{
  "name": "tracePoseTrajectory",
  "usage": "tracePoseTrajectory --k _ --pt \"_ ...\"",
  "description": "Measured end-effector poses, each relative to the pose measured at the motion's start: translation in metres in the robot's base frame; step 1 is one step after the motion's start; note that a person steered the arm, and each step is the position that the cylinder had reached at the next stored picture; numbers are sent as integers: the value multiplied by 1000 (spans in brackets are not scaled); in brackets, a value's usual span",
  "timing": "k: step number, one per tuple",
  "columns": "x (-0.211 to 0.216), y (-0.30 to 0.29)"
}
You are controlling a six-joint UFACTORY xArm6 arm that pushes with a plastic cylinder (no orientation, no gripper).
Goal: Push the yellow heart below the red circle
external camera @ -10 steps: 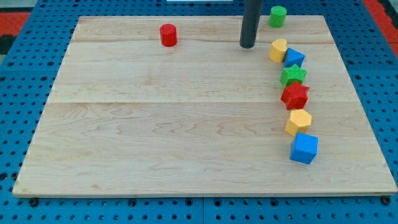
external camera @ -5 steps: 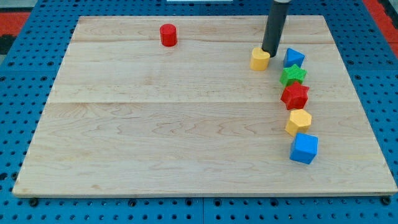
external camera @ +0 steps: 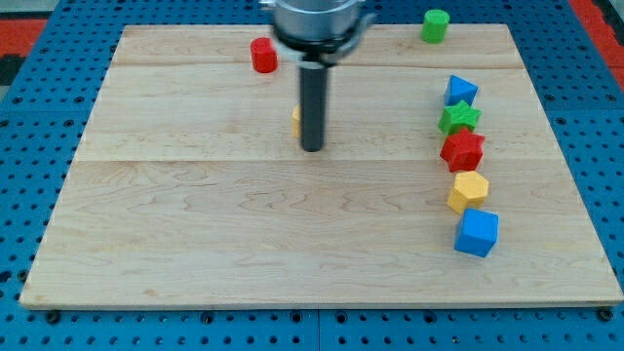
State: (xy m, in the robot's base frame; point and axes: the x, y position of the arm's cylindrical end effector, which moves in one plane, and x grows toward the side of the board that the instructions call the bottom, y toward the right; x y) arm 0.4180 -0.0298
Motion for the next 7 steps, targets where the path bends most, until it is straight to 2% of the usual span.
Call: tracePoseTrajectory --k 1,2,3,4,5,6,7 --pt "-29 -31" --pt "13 -31" --pt "3 12" --pt "-45 -32" --pt "-51 -69" --pt "-51 -66" --pt "-43 -33"
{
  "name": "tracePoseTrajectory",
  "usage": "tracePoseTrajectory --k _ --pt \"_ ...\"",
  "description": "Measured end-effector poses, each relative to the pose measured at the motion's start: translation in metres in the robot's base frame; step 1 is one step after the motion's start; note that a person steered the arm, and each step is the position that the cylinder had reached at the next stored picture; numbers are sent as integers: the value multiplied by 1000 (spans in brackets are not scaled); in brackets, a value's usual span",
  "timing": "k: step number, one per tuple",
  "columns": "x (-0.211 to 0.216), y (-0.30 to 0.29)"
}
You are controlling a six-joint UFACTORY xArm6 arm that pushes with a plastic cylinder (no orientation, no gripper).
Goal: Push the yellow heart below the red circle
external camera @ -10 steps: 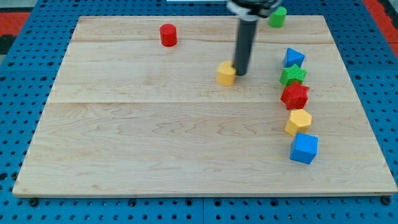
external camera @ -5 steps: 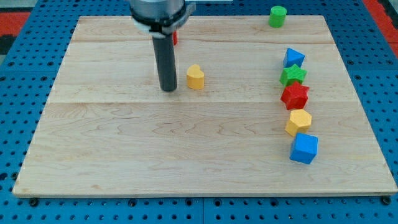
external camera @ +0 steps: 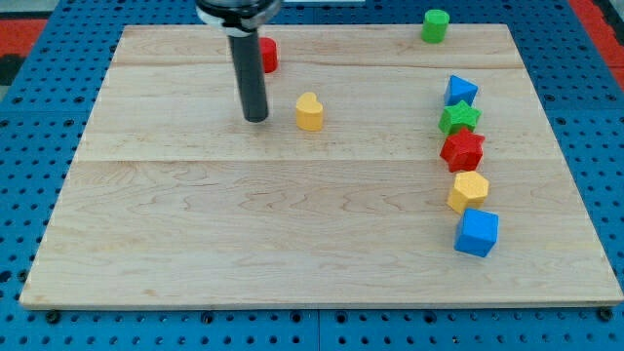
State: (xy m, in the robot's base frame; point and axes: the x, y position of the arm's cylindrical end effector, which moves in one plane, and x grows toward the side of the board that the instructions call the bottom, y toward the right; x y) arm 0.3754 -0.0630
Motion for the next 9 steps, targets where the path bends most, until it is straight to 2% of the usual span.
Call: tracePoseTrajectory --k 1,2,4,5,6,7,8,9 --pt "32 32" --pt "23 97" --pt "-6 9" --pt "1 6" --pt "-21 -2" --pt "-25 16" --pt "-2 101" --pt "79 123"
